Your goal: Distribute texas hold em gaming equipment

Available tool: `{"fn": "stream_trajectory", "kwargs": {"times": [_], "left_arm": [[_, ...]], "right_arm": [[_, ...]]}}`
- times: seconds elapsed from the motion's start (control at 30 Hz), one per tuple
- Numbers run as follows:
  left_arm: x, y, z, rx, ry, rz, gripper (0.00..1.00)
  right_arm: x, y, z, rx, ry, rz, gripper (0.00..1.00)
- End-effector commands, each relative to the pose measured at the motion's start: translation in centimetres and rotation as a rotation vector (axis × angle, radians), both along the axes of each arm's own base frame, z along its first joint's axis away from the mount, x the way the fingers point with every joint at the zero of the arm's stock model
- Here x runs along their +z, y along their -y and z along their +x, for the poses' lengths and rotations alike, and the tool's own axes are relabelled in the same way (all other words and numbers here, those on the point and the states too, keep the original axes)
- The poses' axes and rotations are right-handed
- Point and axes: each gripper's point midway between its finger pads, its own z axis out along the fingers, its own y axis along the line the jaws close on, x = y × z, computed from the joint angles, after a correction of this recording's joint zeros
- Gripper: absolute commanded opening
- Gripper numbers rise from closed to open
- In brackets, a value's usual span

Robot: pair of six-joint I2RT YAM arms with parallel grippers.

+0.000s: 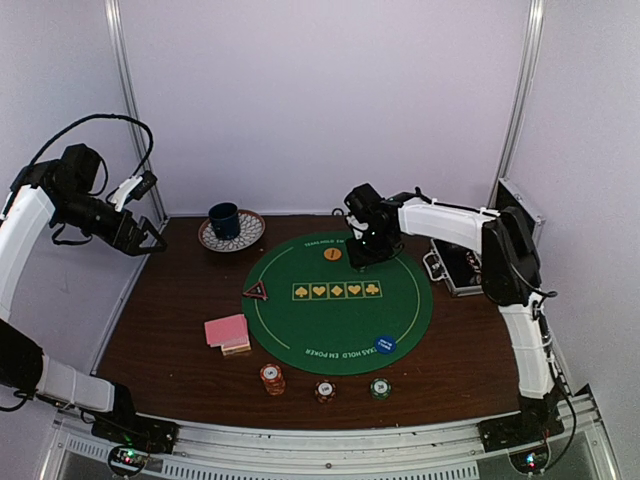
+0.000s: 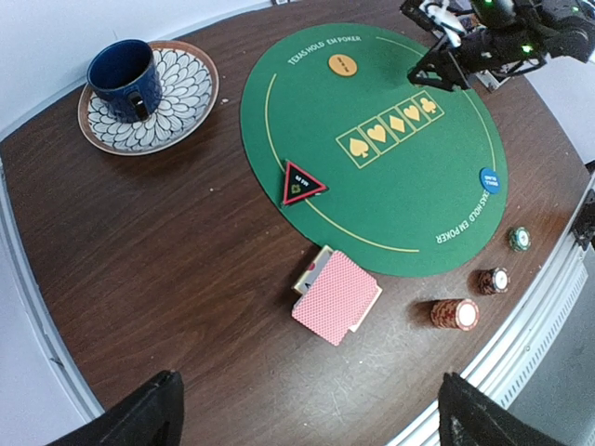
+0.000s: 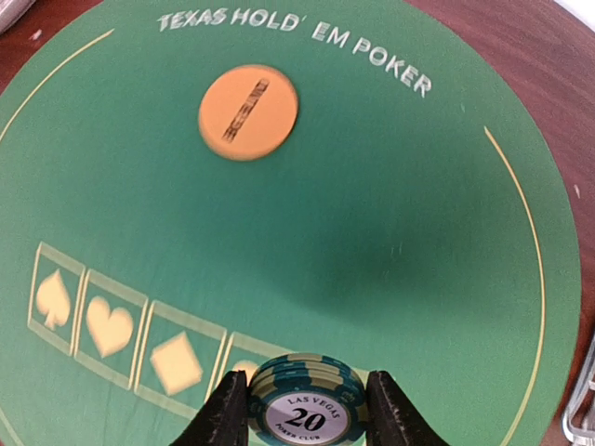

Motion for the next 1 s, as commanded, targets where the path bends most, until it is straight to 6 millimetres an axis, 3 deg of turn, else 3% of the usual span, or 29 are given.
{"fn": "stream_trajectory", "kwargs": {"times": [0.0, 0.27, 0.5, 0.67, 0.73, 0.87, 0.97], "left_arm": [[-0.1, 0.2, -0.2, -0.020, -0.001, -0.015, 0.98], [-0.5, 0.1, 0.1, -0.027, -0.006, -0.009, 0.98], [-1.2, 0.1, 0.3, -0.032, -0.023, -0.009, 0.98], [-1.4, 0.1, 0.6, -0.030, -0.030, -0.009, 0.98], [-1.5, 0.1, 0.7, -0.030, -0.033, -0.009, 0.98], [-1.5, 0.0, 0.7, -0.029, -0.031, -0.006, 0.98], [-1.3, 0.0, 0.6, -0.028, -0.025, -0.004, 0.98]], "right_arm": [[0.2, -0.6, 3.9, -0.017, 0.065, 0.030, 0.00], [-1.7, -1.3, 7.5, -0.054, 0.088, 0.063, 0.01], [-4.1, -0.9, 8.6, -0.082, 0.071, 0.060, 0.04], [-4.5, -0.7, 9.2, -0.098, 0.072, 0.066, 0.08], [-4.8, -0.5, 9.4, -0.104, 0.067, 0.064, 0.14], [-5.0, -0.3, 9.2, -0.104, 0.056, 0.055, 0.37], [-4.1, -0.7, 9.1, -0.088, 0.056, 0.078, 0.51]]}}
